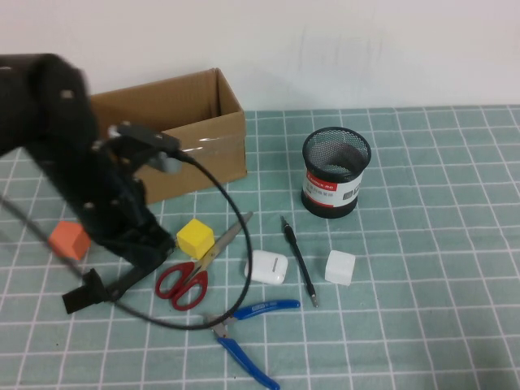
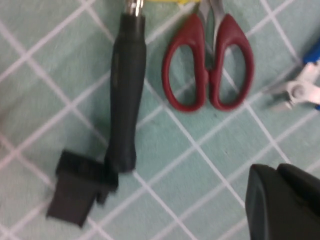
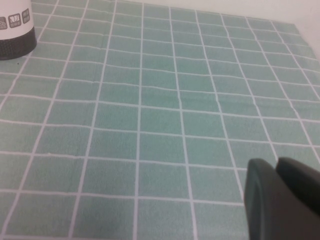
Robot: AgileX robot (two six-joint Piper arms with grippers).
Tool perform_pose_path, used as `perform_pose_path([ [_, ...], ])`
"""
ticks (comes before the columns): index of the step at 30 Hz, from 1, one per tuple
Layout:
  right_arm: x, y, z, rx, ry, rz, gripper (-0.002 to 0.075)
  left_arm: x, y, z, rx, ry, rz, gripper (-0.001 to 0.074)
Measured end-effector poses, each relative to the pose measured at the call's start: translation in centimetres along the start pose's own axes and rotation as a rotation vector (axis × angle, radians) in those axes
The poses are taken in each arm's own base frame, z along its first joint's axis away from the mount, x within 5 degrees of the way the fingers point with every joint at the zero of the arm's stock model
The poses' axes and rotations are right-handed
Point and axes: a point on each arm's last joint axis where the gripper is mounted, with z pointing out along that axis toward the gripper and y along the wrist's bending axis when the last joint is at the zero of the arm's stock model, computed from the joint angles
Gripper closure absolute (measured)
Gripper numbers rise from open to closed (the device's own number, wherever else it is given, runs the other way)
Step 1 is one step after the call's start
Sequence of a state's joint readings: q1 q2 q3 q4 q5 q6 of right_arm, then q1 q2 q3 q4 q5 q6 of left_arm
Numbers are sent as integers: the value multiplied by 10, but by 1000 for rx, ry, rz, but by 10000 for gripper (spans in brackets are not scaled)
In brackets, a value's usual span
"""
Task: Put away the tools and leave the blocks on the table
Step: Pick up the black Screwdriver from the table
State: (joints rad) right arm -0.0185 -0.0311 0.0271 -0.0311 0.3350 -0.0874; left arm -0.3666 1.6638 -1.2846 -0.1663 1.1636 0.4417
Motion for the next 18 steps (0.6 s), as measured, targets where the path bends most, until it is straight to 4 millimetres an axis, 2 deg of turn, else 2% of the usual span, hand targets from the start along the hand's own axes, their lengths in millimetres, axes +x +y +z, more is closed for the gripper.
perform_pose_path([
  [4,0,0,0,0,0,0,732,-18,10,26,8,58,5,739],
  [8,0,0,0,0,0,0,732,-26,18,45,7,93,17,711],
  [13,0,0,0,0,0,0,732,-28,28,61,-49,136,63,515],
  [15,0,0,0,0,0,0,732,-29,31,61,-83,129,80,465],
  [18,0,0,0,0,0,0,732,-32,34,61,-114,96,91,435],
])
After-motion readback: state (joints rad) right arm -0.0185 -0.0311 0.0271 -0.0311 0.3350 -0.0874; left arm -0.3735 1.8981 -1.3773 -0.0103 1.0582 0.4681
